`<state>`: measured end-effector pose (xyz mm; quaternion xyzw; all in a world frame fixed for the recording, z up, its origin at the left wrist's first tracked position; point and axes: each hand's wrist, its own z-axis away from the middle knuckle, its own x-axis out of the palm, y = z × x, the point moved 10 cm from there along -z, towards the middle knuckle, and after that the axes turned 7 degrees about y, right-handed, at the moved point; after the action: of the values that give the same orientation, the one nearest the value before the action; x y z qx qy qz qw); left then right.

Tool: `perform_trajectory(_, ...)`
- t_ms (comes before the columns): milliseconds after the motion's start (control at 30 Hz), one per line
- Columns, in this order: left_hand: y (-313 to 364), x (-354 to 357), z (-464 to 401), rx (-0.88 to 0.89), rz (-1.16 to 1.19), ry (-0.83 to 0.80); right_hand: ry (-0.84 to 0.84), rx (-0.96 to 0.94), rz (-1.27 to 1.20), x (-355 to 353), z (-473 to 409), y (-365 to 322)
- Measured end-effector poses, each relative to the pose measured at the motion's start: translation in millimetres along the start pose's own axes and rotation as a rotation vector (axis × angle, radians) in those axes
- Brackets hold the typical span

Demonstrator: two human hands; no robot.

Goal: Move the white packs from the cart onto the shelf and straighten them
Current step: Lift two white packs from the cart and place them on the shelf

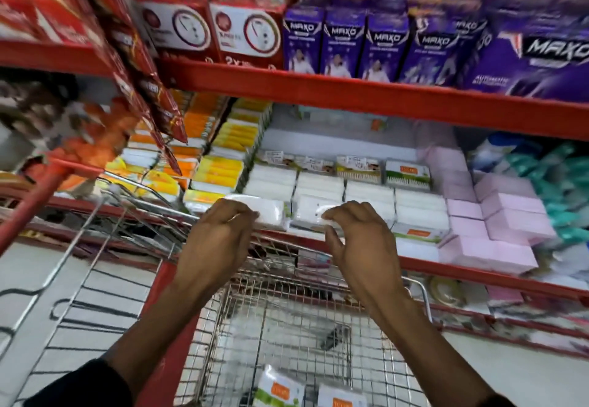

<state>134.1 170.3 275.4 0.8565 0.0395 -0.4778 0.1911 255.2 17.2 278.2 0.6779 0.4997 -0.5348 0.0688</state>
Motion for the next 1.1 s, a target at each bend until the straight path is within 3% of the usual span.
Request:
perform_trajectory(500, -42.5, 80.8, -20.4, -0.01, 0.004, -0.156, -0.167, 0.048, 0.143, 85.8, -20.6, 22.0)
perform_trajectory(1100, -38.3, 92.5, -23.0, -0.004, -0.021, -0.152, -0.141, 0.053, 0.119, 100.6, -22.6, 33.8)
